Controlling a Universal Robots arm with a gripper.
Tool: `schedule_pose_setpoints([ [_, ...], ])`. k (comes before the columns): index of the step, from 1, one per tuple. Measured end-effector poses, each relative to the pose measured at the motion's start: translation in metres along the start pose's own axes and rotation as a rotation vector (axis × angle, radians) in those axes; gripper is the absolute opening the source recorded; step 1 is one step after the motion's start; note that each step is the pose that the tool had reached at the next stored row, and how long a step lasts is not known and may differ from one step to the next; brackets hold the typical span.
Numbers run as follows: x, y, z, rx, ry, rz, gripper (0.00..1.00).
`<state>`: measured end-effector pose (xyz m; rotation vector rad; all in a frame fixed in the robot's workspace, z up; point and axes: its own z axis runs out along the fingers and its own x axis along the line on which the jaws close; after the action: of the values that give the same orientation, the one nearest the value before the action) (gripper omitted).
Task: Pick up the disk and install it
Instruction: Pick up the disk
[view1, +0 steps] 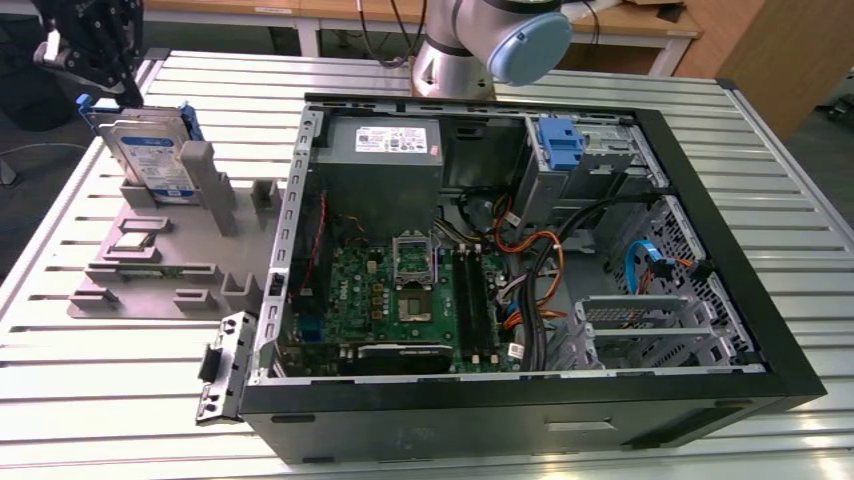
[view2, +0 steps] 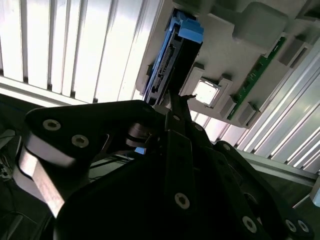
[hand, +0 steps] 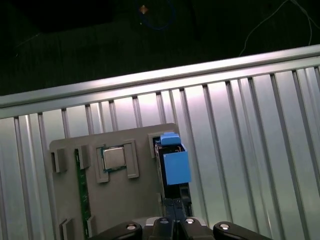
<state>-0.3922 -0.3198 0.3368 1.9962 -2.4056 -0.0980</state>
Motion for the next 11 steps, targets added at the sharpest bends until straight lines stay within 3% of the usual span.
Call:
schedule_pose_setpoints([
  [9,0.0,-0.0001,0.0011,-0.0019,-0.0061,-0.03,0.11],
  [11,0.0001,-0.0001,0.0015,-0.0038,-0.0138,-0.033,0.11],
])
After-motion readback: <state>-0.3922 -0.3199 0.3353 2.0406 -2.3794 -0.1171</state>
